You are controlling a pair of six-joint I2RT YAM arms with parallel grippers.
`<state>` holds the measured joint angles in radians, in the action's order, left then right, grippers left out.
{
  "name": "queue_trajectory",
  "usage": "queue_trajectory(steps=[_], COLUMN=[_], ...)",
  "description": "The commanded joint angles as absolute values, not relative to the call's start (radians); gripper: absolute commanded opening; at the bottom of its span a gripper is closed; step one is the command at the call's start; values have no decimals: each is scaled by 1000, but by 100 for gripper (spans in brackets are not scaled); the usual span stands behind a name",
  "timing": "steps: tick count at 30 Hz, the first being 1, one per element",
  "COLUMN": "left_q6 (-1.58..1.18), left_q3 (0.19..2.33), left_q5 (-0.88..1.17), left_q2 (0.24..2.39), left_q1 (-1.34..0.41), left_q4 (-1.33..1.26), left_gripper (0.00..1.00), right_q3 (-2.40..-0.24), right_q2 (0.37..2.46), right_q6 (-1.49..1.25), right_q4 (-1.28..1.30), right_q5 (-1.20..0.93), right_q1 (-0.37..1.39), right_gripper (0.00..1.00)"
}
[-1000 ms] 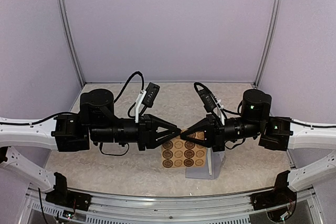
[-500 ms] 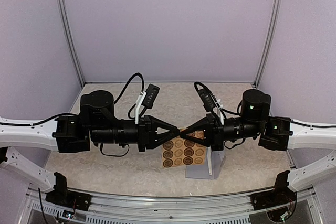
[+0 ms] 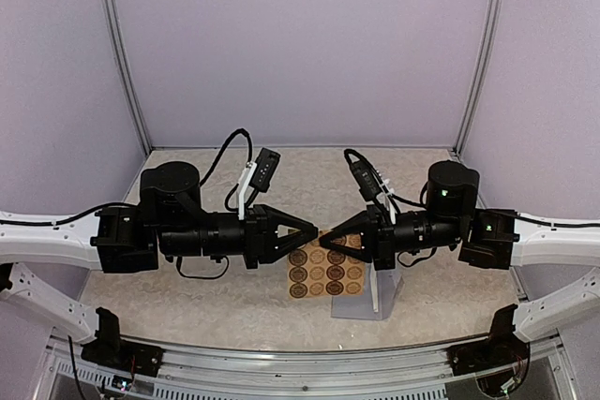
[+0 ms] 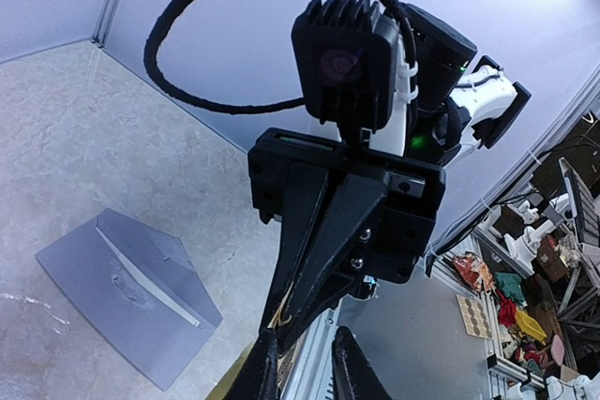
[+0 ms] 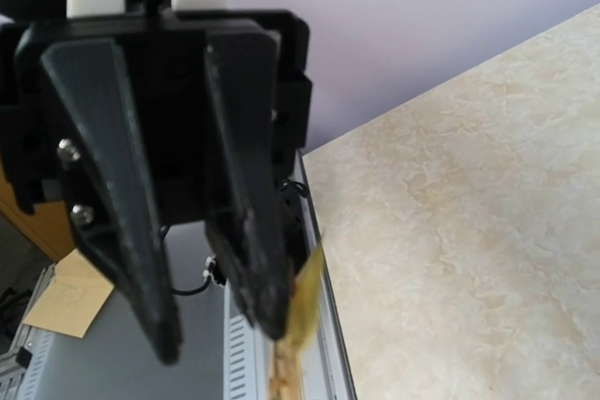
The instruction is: Place the letter into the envelope and seal it
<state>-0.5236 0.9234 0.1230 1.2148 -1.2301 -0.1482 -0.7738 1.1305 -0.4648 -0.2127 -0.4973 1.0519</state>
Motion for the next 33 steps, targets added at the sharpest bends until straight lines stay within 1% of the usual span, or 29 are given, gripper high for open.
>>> queue_trajectory(steps=[1, 10, 20, 33], left_q6=[-525, -514, -518, -520], left_q3=[916, 910, 913, 912], left_q5=[111, 57, 98, 97], left_q2=[1210, 1200, 1218, 1229], left_q1=[-1226, -1226, -1228, -1227], left_q4=[-146, -131, -131, -126], left_gripper=[19, 19, 18, 17], right_q3=[-804, -803, -807, -808], right_q2=[1140, 1140, 1147, 1146], right_q6=[-465, -466, -467, -468], right_q4=[-201, -202, -202, -199], right_q5=[-491, -504, -500, -495], right_q1=[1065, 1065, 1064, 1064], right_gripper=[0, 0, 0, 0])
